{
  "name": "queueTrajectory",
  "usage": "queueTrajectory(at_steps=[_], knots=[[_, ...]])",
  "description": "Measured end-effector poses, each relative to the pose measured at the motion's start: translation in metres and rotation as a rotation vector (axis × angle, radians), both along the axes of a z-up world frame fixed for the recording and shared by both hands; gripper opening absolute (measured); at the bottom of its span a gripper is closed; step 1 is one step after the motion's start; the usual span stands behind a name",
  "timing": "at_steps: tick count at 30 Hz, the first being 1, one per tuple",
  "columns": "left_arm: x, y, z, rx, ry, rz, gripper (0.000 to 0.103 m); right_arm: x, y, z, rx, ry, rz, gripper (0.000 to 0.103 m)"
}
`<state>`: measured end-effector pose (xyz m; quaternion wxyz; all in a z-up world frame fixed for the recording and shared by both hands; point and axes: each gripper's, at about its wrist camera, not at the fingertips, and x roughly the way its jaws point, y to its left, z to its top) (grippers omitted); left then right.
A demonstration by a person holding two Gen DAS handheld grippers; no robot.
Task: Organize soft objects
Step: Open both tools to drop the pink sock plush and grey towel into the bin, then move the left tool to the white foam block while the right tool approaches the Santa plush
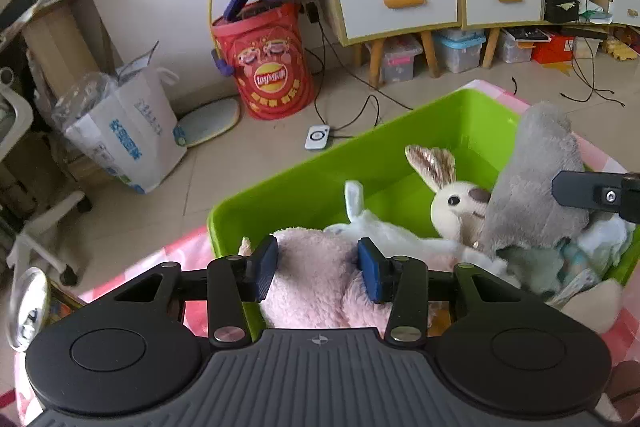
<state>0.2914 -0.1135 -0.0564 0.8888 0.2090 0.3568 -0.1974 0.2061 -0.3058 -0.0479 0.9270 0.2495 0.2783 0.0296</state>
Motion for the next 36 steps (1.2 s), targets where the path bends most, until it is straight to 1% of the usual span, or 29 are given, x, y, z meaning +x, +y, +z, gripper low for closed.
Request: queueTrajectory(at_steps=[3, 7, 9, 10, 12, 13, 14, 15, 18, 21, 22, 26, 31, 32, 36], knots=[[0.002, 0.003, -0.001, -0.019, 0.004, 0.009, 0.044, 0.0, 0.0, -0.003, 0.004, 0.009, 0.005, 0.0], [0.003, 0.007, 0.006, -0.045, 0.004, 0.021, 0.047, 0.0, 0.001, -0.002, 0.005, 0.012, 0.007, 0.0], [0.002, 0.009, 0.01, -0.064, 0.003, 0.03, 0.051, 0.0, 0.001, -0.002, 0.005, 0.015, 0.009, 0.002], [0.001, 0.01, 0.013, -0.075, 0.004, 0.037, 0.054, 0.0, 0.0, -0.001, 0.008, 0.017, 0.013, 0.004], [-0.003, 0.012, 0.018, -0.089, -0.002, 0.047, 0.062, 0.0, -0.002, 0.002, 0.022, 0.02, 0.016, 0.014], [-0.006, 0.013, 0.022, -0.093, -0.008, 0.055, 0.063, -0.002, -0.004, 0.005, 0.032, 0.017, 0.02, 0.017], [-0.009, 0.014, 0.025, -0.099, -0.012, 0.063, 0.064, -0.003, -0.005, 0.007, 0.035, 0.013, 0.021, 0.022], [-0.011, 0.016, 0.028, -0.109, -0.012, 0.073, 0.067, -0.006, -0.005, 0.011, 0.033, 0.007, 0.02, 0.027], [-0.023, 0.024, 0.04, -0.146, -0.01, 0.102, 0.074, -0.014, -0.008, 0.023, 0.027, -0.004, 0.015, 0.038], [-0.038, 0.029, 0.051, -0.16, -0.012, 0.12, 0.08, -0.024, -0.01, 0.037, 0.024, 0.001, 0.019, 0.04], [-0.043, 0.03, 0.054, -0.16, -0.011, 0.122, 0.08, -0.027, -0.01, 0.044, 0.018, 0.004, 0.02, 0.042], [-0.068, 0.036, 0.07, -0.163, -0.012, 0.139, 0.086, -0.044, -0.011, 0.069, -0.012, 0.006, 0.023, 0.051], [-0.099, 0.051, 0.087, -0.205, -0.01, 0.182, 0.093, -0.07, -0.007, 0.099, -0.046, 0.001, 0.04, 0.061], [-0.105, 0.054, 0.088, -0.215, -0.008, 0.193, 0.096, -0.076, -0.005, 0.103, -0.056, 0.001, 0.047, 0.065], [-0.132, 0.065, 0.094, -0.219, -0.004, 0.223, 0.097, -0.1, -0.001, 0.113, -0.077, 0.018, 0.053, 0.07]])
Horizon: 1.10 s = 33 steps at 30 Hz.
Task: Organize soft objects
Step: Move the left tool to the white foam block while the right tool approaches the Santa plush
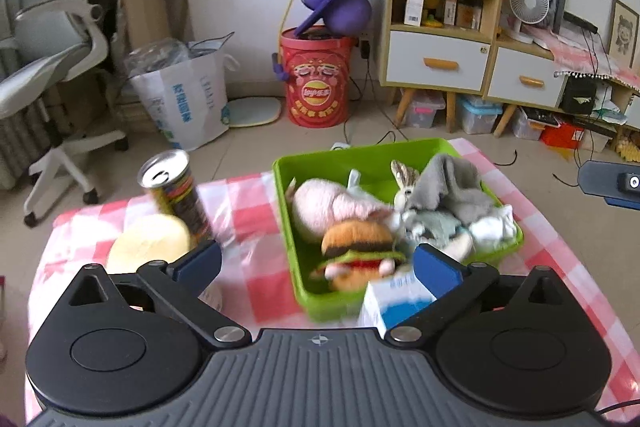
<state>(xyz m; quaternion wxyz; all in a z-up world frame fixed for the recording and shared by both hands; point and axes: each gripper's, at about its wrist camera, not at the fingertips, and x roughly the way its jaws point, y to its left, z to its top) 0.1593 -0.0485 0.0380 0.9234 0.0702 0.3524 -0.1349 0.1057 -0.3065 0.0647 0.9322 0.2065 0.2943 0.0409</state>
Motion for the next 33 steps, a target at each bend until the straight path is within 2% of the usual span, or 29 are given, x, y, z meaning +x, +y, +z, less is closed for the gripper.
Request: queueTrajectory(at_steps=[5, 10, 17, 22, 25, 27, 33], knots=[[-0.038, 0.016, -0.002, -0.054, 0.03, 0.037, 0.098, -0.028, 0.009, 0.003, -0.021, 0.027, 0.023, 0.074], [-0.066, 0.029, -0.007, -0.064, 0.049, 0.065, 0.098, -0.051, 0.023, 0.004, -0.074, 0.051, 0.059, 0.076], [-0.096, 0.046, -0.025, -0.1, 0.076, 0.094, 0.098, -0.075, 0.035, -0.012, -0.093, 0.08, 0.084, 0.08], [-0.105, 0.053, -0.048, -0.08, 0.096, 0.102, 0.098, -0.084, 0.04, -0.035, -0.096, 0.106, 0.095, 0.081], [-0.106, 0.056, -0.061, -0.056, 0.114, 0.103, 0.098, -0.084, 0.042, -0.053, -0.089, 0.165, 0.088, 0.081], [-0.107, 0.059, -0.07, -0.056, 0.115, 0.1, 0.098, -0.082, 0.047, -0.06, -0.119, 0.191, 0.091, 0.081], [-0.098, 0.072, -0.097, -0.065, 0.089, 0.124, 0.098, -0.087, 0.065, -0.078, -0.183, 0.167, 0.149, 0.081]])
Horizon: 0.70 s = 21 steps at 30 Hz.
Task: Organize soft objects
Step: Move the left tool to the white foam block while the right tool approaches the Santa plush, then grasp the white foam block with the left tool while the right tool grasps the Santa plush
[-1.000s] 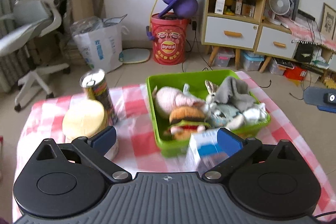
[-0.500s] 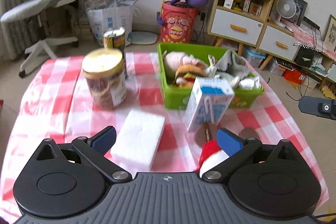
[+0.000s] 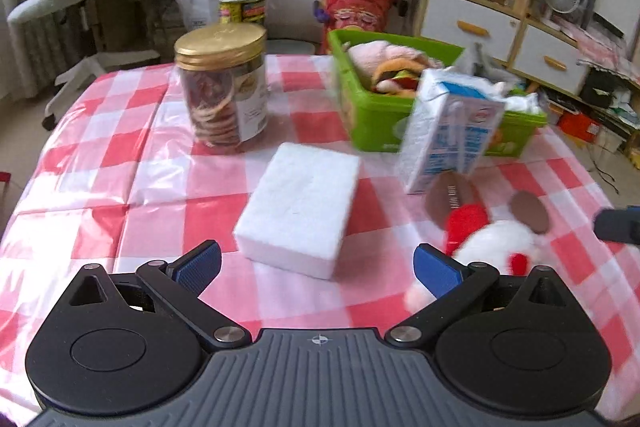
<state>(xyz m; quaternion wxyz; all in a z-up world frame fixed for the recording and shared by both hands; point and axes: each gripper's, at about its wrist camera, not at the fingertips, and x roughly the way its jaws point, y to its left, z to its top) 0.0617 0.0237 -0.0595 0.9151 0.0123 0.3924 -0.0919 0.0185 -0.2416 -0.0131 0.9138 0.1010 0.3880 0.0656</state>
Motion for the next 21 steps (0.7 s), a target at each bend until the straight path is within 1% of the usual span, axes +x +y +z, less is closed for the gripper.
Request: queueTrajectory(at_steps=[3, 6, 10, 14, 16, 18, 19, 21], knots=[[0.006, 0.006, -0.012, 0.0, -0.03, 0.014, 0.098, 0.0, 0.012, -0.014, -0.04, -0.013, 0.055, 0.081], [0.011, 0.008, -0.022, 0.008, -0.053, 0.006, 0.098, -0.002, 0.025, -0.026, -0.075, -0.024, 0.125, 0.081], [0.019, 0.009, -0.036, 0.014, -0.042, -0.009, 0.098, -0.001, 0.04, -0.041, -0.096, -0.031, 0.215, 0.081], [0.026, 0.006, -0.047, 0.03, -0.018, -0.013, 0.098, 0.004, 0.05, -0.056, -0.116, 0.004, 0.254, 0.081], [0.025, 0.005, -0.049, 0.042, -0.043, -0.024, 0.098, 0.006, 0.054, -0.065, -0.134, 0.022, 0.267, 0.081], [0.026, 0.004, -0.051, 0.036, -0.051, -0.027, 0.098, 0.009, 0.057, -0.074, -0.152, 0.044, 0.272, 0.081], [0.026, 0.004, -0.051, 0.034, -0.055, -0.027, 0.098, 0.01, 0.058, -0.078, -0.161, 0.049, 0.274, 0.083], [0.026, 0.004, -0.051, 0.034, -0.066, -0.03, 0.098, 0.008, 0.061, -0.083, -0.192, 0.022, 0.28, 0.089]])
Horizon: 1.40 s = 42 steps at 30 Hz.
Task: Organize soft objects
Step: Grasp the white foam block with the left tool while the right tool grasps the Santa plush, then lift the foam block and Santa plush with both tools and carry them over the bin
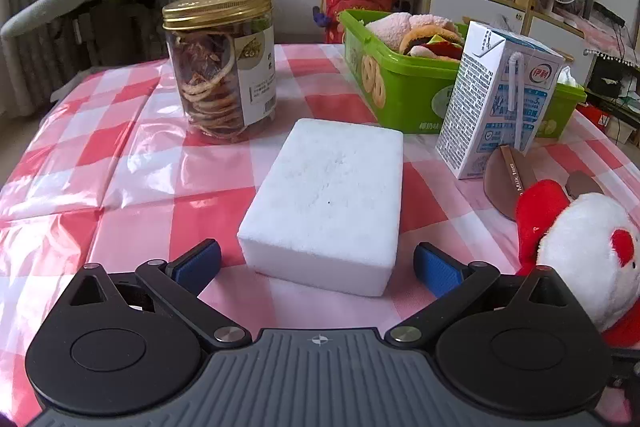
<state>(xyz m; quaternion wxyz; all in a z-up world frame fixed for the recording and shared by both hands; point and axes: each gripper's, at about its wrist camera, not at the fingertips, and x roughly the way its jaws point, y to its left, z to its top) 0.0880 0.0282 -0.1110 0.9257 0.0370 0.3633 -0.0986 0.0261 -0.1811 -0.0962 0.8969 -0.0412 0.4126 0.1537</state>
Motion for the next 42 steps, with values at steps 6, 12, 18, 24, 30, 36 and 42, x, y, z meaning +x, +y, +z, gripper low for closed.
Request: queueTrajectory(at_steps=[6, 12, 18, 24, 30, 36, 42], knots=[[0.002, 0.0, -0.001, -0.006, -0.012, -0.006, 0.098, 0.0, -0.001, -0.003, 0.006, -0.026, -0.005, 0.089], [0.004, 0.002, 0.003, -0.043, -0.005, -0.016, 0.092, 0.001, 0.0, 0.001, 0.013, -0.024, -0.017, 0.088], [0.005, 0.003, 0.006, -0.064, -0.011, -0.015, 0.079, 0.002, 0.0, 0.007, 0.023, -0.05, -0.016, 0.082], [0.006, 0.005, 0.009, -0.084, -0.009, -0.003, 0.072, -0.002, 0.004, 0.013, 0.025, -0.073, 0.004, 0.067], [0.006, 0.008, 0.015, -0.12, 0.005, 0.011, 0.071, -0.002, 0.008, 0.018, 0.05, -0.053, 0.044, 0.041], [0.005, 0.009, 0.026, -0.148, 0.014, 0.024, 0.07, -0.003, 0.008, 0.027, 0.081, -0.07, 0.054, 0.032], [0.004, 0.009, 0.036, -0.147, 0.029, 0.05, 0.07, -0.006, 0.005, 0.038, 0.111, -0.089, 0.051, 0.029]])
